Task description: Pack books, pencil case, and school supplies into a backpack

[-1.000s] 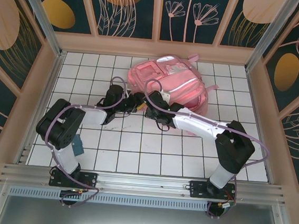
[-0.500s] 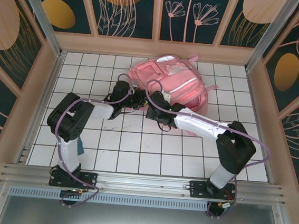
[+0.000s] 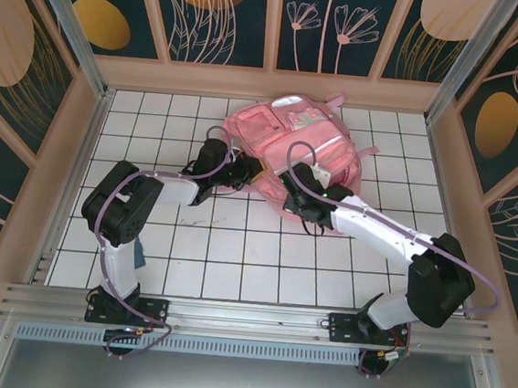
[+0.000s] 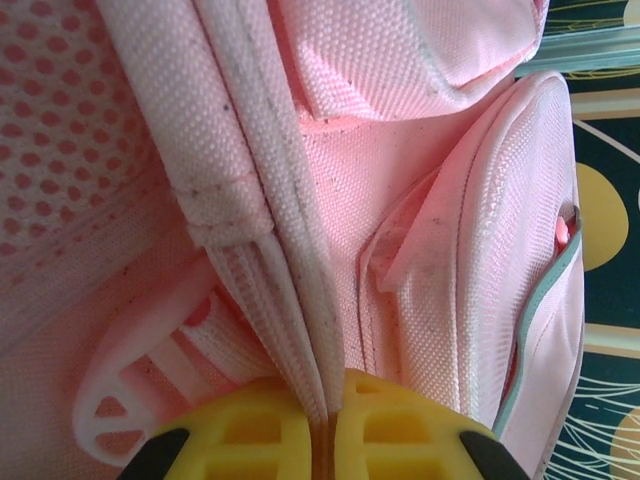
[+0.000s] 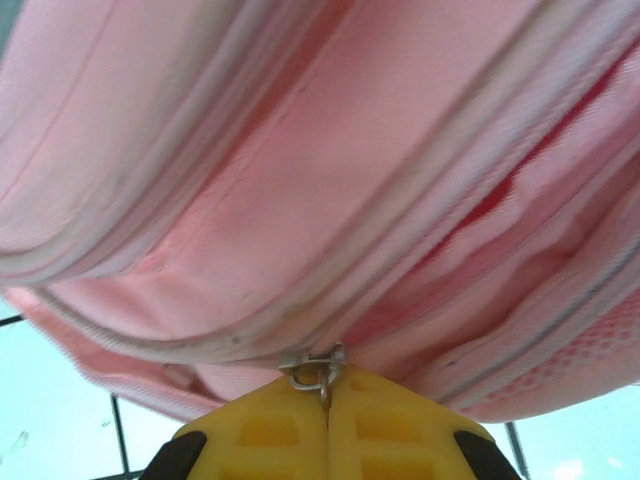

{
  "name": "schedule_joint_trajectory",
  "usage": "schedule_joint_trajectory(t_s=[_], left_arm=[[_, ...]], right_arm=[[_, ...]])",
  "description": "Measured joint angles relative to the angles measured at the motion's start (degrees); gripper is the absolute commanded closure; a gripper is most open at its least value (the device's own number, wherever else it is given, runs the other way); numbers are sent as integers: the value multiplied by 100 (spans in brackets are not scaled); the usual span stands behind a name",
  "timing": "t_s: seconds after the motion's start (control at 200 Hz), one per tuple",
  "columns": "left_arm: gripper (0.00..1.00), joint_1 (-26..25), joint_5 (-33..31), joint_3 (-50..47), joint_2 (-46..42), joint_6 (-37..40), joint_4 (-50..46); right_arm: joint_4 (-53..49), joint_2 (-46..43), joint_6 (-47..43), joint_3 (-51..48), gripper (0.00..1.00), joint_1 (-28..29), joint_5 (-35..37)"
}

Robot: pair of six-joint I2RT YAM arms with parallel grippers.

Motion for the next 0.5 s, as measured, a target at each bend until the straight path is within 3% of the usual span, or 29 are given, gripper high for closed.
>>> schedule_joint_trajectory(t_s=[0.155,0.395,0.5], left_arm=[[96,4,42,0,-140,144,-142],[97,85,26,0,-238,391,-402],[87,256,-31,0,-302,535,-603]], right_arm=[[2,-52,-267,-46,100,-337,63],[142,-61,-1174,-44,100,-345,-151],[310,-63,-1585,-42,100,-205,-595]])
